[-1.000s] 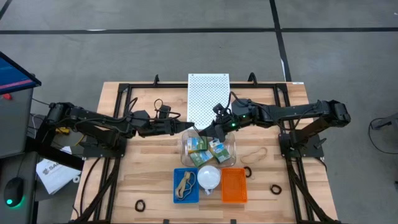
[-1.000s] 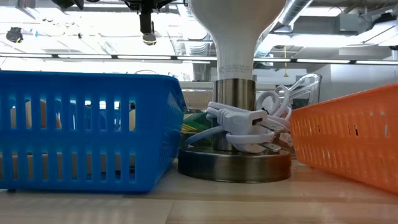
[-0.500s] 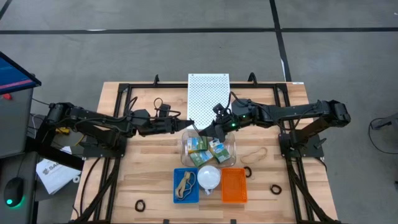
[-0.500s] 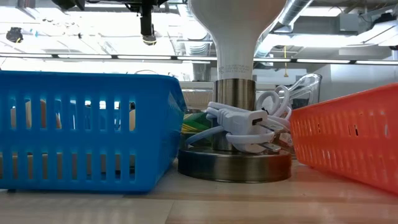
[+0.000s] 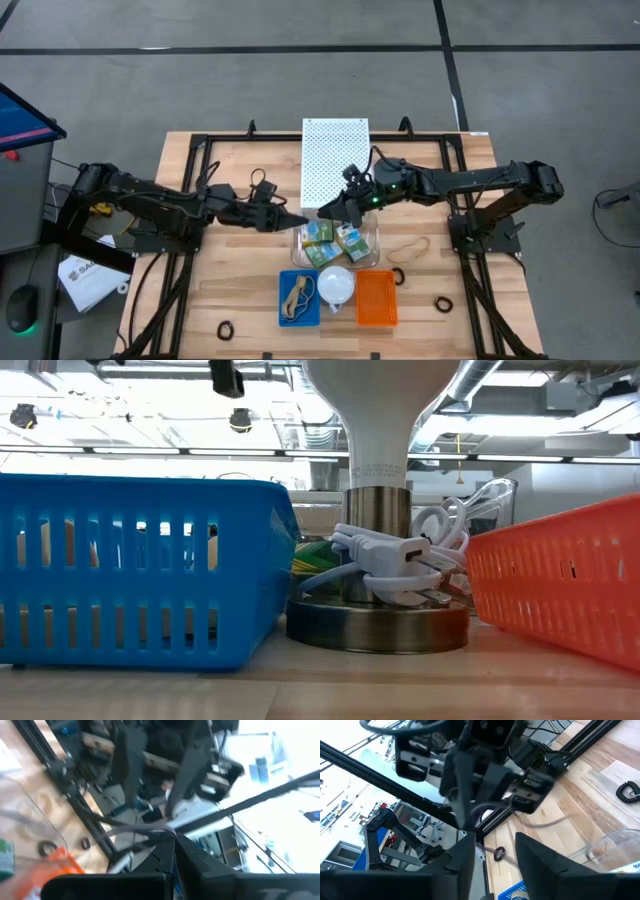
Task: Pick & Place Office Desk Supplies
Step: Put the black rubberband into the blue bin
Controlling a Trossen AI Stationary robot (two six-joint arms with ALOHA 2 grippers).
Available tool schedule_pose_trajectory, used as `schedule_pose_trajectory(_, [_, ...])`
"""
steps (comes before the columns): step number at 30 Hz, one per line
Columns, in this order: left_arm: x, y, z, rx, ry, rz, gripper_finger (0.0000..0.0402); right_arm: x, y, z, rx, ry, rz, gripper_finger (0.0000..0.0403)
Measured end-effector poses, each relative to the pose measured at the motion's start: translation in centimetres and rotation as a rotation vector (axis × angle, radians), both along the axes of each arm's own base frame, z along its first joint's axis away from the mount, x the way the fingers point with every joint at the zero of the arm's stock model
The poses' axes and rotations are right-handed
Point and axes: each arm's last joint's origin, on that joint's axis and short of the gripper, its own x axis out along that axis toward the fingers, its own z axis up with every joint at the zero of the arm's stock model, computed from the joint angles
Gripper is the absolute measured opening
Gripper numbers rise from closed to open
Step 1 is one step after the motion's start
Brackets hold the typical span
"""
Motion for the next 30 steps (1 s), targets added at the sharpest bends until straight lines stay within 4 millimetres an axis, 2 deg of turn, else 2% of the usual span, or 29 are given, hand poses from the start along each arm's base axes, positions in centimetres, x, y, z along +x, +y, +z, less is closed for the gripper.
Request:
schedule_pose_trajectory(5, [-0.8, -1.0, 0.7, 0.008, -0.031, -0.102, 0.0000, 0.0, -0.6, 0.0, 0.002, 0.000, -0.017, 0.0174])
schedule_pose_trajectory(11, [-1.1, -2.6, 0.6, -0.016, -0.015, -0.214, 0.0000, 0.0, -1.5, 0.0, 0.003, 0.000, -0.047, 0.0186])
schedule_pose_trajectory(20, [-2.1, -5.8, -1.0, -0.046, 0.162, -0.333, 0.0000, 0.0, -2.4, 0.1, -0.011, -0.004, -0.071, 0.0187])
schedule_pose_trajectory(26, [-2.6, -7.0, -2.3, -0.066, 0.302, -0.318, 0.0000, -0.1, -2.5, -0.1, -0.019, 0.007, -0.062, 0.0187])
schedule_pose_trajectory(30, [-2.3, -7.8, -3.3, -0.070, 0.350, -0.312, 0.0000, -0.1, -2.5, -0.1, -0.023, 0.008, -0.060, 0.0187])
